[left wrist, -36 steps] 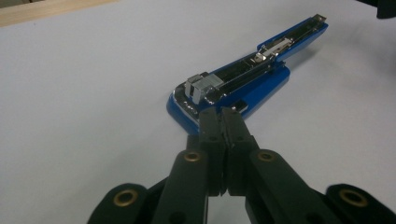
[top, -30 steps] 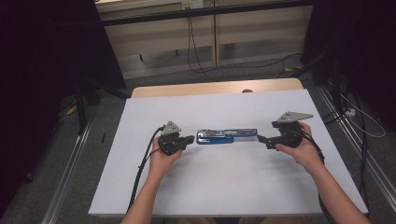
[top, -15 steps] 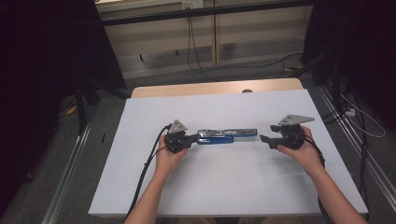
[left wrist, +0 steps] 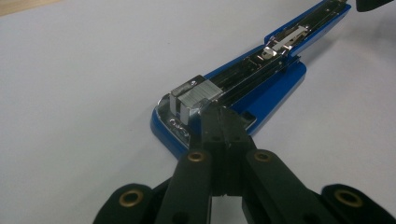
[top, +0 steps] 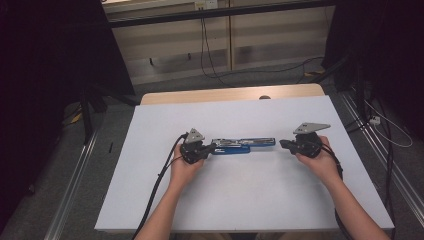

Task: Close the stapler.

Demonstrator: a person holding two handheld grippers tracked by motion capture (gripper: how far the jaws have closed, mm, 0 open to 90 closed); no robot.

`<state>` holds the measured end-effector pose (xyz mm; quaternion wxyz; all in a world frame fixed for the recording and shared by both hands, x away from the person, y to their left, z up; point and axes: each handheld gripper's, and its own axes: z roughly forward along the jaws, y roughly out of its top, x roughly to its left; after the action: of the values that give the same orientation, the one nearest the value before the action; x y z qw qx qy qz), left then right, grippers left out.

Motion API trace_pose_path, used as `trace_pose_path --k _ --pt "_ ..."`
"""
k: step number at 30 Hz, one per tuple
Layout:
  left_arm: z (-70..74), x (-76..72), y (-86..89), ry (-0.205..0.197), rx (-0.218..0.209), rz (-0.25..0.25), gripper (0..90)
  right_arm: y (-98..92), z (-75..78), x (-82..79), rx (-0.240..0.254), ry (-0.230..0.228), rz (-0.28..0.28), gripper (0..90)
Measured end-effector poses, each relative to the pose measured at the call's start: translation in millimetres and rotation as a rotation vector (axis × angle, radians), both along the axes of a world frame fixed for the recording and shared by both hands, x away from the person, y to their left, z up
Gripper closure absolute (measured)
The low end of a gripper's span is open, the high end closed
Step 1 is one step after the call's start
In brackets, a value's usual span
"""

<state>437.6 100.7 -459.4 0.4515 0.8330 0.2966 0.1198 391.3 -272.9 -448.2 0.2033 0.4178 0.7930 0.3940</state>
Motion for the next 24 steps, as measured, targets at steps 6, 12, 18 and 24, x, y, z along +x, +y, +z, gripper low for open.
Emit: trace_pose_path --k 6,12,18,24 --pt "-1.1 1.5 -0.2 -0.004 0.007 0.002 90.0 4.2 -5.1 2.4 -0.016 0.012 0.016 90.0" --pt "-1.7 2.3 0.1 0.001 -0.001 0.003 90.0 6.0 -9.1 3.7 -0.022 0.028 0.027 90.0" --pt "-2.2 2.7 -0.2 0.000 -0.008 0.005 90.0 7.9 -9.0 3.6 -0.028 0.031 0.034 90.0" --pt "-2.5 2.4 -0.9 0.004 -0.012 0.004 90.0 8.7 -9.6 4.2 -0.030 0.030 0.039 90.0"
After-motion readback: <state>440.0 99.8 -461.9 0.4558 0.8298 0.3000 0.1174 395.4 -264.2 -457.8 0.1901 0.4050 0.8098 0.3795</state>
